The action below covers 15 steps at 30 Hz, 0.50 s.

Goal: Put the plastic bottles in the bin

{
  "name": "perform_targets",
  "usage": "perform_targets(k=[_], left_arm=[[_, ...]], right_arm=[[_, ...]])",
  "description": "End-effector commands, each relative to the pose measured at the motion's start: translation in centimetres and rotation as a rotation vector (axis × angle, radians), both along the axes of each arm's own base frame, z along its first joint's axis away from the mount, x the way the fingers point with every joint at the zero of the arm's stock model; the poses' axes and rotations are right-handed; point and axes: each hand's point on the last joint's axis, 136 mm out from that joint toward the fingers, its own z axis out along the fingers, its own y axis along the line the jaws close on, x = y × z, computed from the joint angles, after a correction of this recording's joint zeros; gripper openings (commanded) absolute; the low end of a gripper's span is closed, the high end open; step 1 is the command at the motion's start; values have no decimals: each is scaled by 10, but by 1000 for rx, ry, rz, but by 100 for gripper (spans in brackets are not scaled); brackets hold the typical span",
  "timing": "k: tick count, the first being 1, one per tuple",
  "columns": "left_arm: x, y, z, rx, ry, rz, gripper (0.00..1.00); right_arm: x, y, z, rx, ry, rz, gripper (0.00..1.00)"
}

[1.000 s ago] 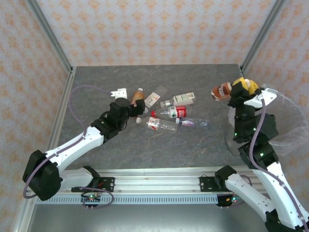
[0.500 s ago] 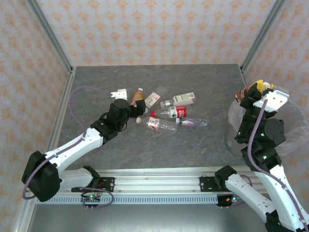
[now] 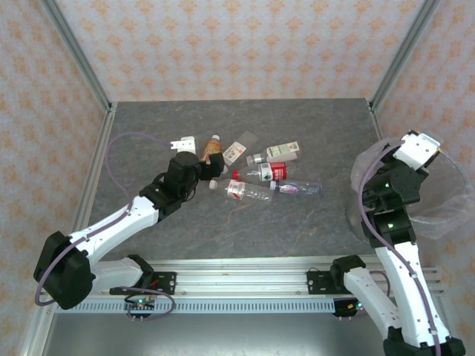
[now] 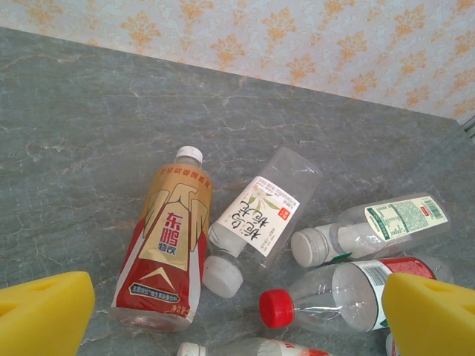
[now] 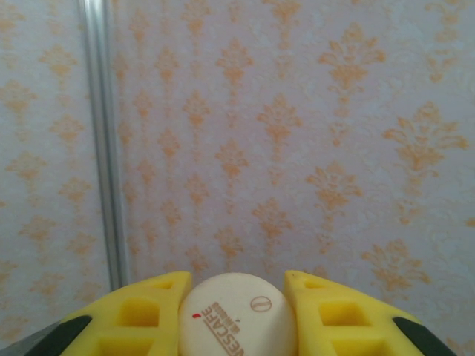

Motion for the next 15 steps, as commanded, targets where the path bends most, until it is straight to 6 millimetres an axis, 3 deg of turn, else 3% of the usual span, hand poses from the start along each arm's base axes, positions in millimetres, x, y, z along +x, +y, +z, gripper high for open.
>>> perform_targets(k=[1, 10, 15], left_arm=[[6, 1, 10, -25, -20, 19, 100], [7, 1, 7, -16, -4, 19, 100], [9, -3, 6, -23, 3, 9, 100]], right_arm=[[6, -8, -22, 58, 13, -4, 1], [26, -40, -90, 191, 231, -74, 5], [46, -36, -132, 379, 319, 71, 9]])
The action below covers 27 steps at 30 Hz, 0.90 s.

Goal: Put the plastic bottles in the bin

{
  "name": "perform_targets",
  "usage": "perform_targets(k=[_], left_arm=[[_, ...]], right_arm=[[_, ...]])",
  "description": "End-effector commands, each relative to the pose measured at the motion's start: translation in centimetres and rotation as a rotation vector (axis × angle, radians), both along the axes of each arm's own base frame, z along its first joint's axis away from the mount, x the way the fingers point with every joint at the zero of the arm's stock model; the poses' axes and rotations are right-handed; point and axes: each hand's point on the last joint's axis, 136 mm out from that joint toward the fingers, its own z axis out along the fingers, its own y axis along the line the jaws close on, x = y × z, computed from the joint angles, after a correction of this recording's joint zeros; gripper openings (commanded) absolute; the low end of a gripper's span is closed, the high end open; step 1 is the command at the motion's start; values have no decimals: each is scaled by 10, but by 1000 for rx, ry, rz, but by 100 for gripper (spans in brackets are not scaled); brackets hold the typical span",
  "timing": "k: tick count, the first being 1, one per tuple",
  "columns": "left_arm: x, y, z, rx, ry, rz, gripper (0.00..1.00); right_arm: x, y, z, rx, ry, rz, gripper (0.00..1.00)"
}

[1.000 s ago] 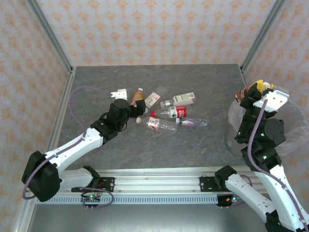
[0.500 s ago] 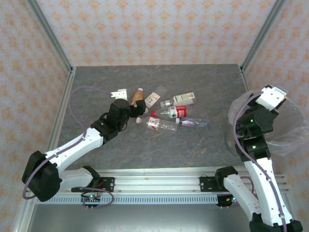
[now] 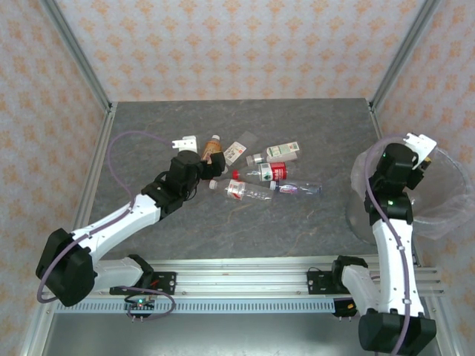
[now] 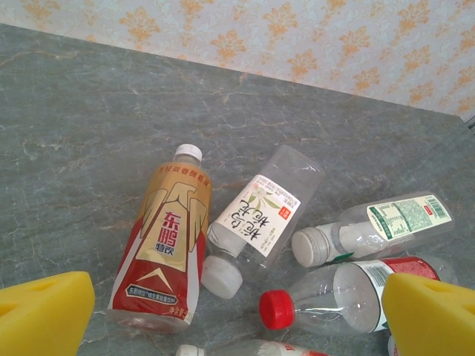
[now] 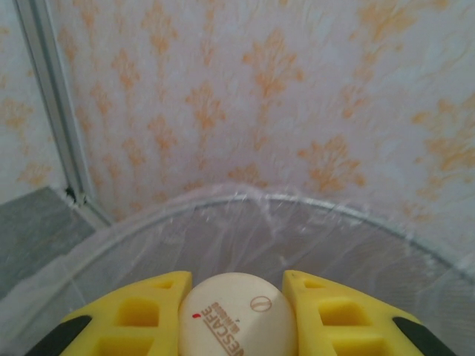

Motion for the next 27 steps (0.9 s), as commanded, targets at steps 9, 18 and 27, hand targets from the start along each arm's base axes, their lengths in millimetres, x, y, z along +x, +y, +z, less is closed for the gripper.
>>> perform_targets(k=[9, 18, 27], left_arm=[[3, 4, 9, -16, -1, 18, 100], [5, 17, -1, -30, 31, 88, 100], [7, 30, -13, -56, 76, 154, 100]], right_arm=[[14, 3, -65, 333, 74, 70, 10], [7, 1, -79, 338, 104, 37, 46], [1, 0, -86, 346, 119, 20, 62]])
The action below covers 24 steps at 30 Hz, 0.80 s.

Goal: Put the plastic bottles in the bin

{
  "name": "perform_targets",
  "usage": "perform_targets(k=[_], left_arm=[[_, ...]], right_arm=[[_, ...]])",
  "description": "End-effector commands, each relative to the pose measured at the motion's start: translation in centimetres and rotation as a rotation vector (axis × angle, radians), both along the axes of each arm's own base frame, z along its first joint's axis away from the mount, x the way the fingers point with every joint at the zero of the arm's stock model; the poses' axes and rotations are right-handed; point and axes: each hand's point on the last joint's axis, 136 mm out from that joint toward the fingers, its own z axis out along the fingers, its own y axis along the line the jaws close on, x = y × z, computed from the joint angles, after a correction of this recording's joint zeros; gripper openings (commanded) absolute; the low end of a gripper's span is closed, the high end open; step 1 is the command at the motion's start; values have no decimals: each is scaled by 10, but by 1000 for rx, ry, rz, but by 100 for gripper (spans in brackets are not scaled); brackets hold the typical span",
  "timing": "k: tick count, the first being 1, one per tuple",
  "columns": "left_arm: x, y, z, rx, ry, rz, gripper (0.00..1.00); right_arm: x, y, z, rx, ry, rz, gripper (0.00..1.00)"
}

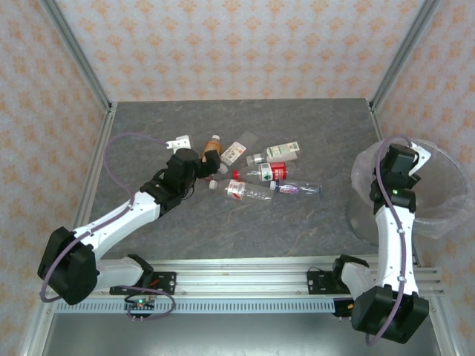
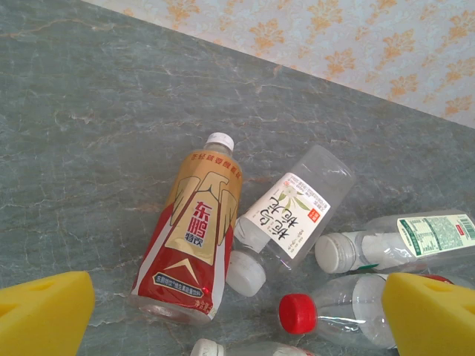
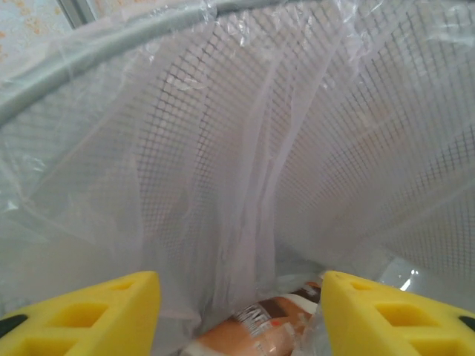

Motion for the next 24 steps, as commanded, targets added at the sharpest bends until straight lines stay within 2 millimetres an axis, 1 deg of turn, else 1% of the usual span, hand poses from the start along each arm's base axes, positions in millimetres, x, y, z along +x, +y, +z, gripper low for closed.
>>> perform_targets(k=[1, 5, 12, 17, 21, 24], left_arm=[[3, 10, 1, -4, 16, 59, 100], [3, 17, -4, -12, 36, 88, 100], [4, 24, -15, -25, 72, 121, 100], [7, 25, -20, -38, 102, 135, 100], [8, 35, -29, -34, 145, 187, 100], [12, 32, -34, -53, 175, 163, 100]], right_arm=[[-10, -2, -3, 0, 10, -28, 63], [-16, -3, 8, -15, -20, -45, 66], [-26, -3, 30, -37, -86, -71, 69], [-32, -2, 53, -35, -180, -90, 71], [-34, 1, 68, -23, -249, -89, 72], [-35, 6, 77, -1, -309, -78, 72]])
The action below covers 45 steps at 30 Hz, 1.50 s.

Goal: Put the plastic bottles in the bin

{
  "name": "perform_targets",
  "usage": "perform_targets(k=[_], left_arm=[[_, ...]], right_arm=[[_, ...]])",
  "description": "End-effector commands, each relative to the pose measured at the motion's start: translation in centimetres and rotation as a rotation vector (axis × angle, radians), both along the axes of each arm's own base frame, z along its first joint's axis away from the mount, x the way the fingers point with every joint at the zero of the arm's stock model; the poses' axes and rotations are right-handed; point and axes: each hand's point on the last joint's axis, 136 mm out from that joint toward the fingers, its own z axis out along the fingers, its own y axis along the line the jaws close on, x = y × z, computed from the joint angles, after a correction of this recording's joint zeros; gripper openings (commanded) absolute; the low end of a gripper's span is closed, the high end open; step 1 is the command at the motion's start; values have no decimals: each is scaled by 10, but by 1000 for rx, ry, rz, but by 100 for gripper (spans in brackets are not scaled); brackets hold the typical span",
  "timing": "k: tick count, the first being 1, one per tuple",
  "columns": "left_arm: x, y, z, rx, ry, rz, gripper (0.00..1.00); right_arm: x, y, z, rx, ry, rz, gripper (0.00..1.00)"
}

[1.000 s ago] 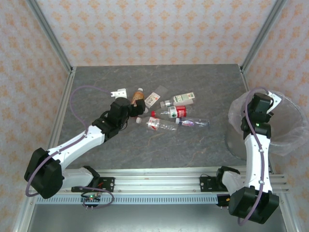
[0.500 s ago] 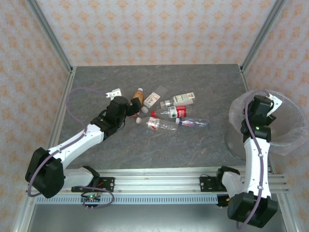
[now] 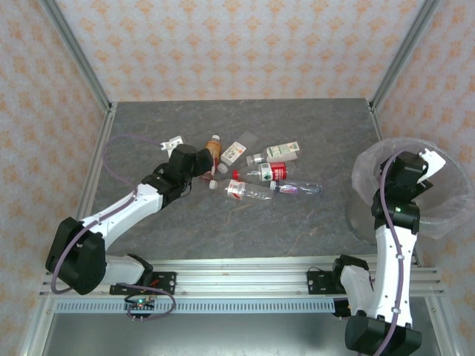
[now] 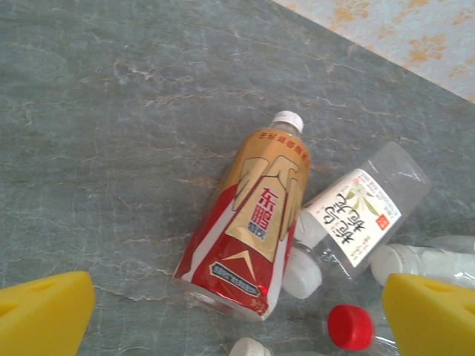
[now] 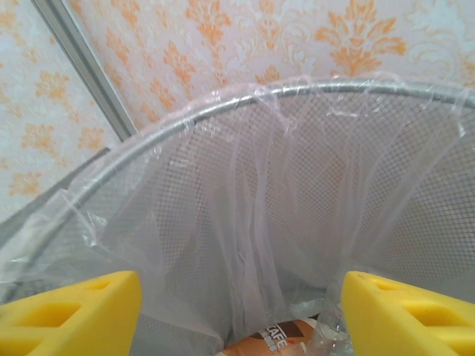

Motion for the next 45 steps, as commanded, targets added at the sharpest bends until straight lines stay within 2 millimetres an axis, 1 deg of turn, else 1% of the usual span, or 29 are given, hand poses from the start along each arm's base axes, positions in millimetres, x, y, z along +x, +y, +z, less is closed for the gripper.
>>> perform_targets(k=[1, 4, 6, 9, 12, 13, 14, 19, 22, 24, 27, 28, 29, 32, 35, 37, 41, 45], left_arm=[[4, 1, 0, -16, 42, 11, 100], [5, 5, -8, 20, 99, 22, 100], [8, 6, -14, 26, 124, 20, 100], [12, 2, -20, 14, 149, 1, 100], [16, -2, -25, 17, 173, -21, 100], [16, -4, -27, 19, 182, -27, 100], [18, -6, -29, 23, 189, -39, 100], [21, -14, -38, 88, 247, -137, 100], [21, -10, -43, 164, 287, -170, 100], [20, -9, -47, 193, 307, -188, 100], [23, -11, -52, 225, 334, -229, 100], [23, -15, -55, 225, 347, -268, 100], [25, -21, -57, 216, 361, -322, 100], [26, -24, -65, 223, 420, -411, 100], [28, -29, -69, 244, 456, -485, 100], [29, -31, -74, 248, 472, -499, 100], [34, -22, -84, 299, 517, -458, 96], [38, -25, -86, 308, 517, -481, 93]], right_arm=[[-6, 2, 25, 17, -104, -16, 72], [-8, 2, 31, 22, -126, -20, 72], [-8, 6, 34, 32, -146, -1, 76], [-7, 15, 41, 47, -180, 46, 82], [-6, 21, 49, 56, -220, 82, 84], [-6, 23, 52, 72, -238, 89, 88], [-4, 28, 54, 85, -253, 116, 100], [8, 53, 70, 138, -315, 258, 99], [10, 64, 78, 150, -333, 306, 99], [14, 75, 80, 161, -336, 361, 99], [25, 100, 80, 198, -321, 480, 99], [29, 109, 80, 214, -315, 520, 99], [32, 114, 79, 226, -310, 544, 99], [41, 132, 79, 239, -296, 599, 99], [50, 151, 74, 210, -239, 657, 99], [57, 163, 69, 195, -202, 680, 99], [71, 181, 58, 166, -160, 708, 99], [84, 200, 48, 184, -158, 738, 99]])
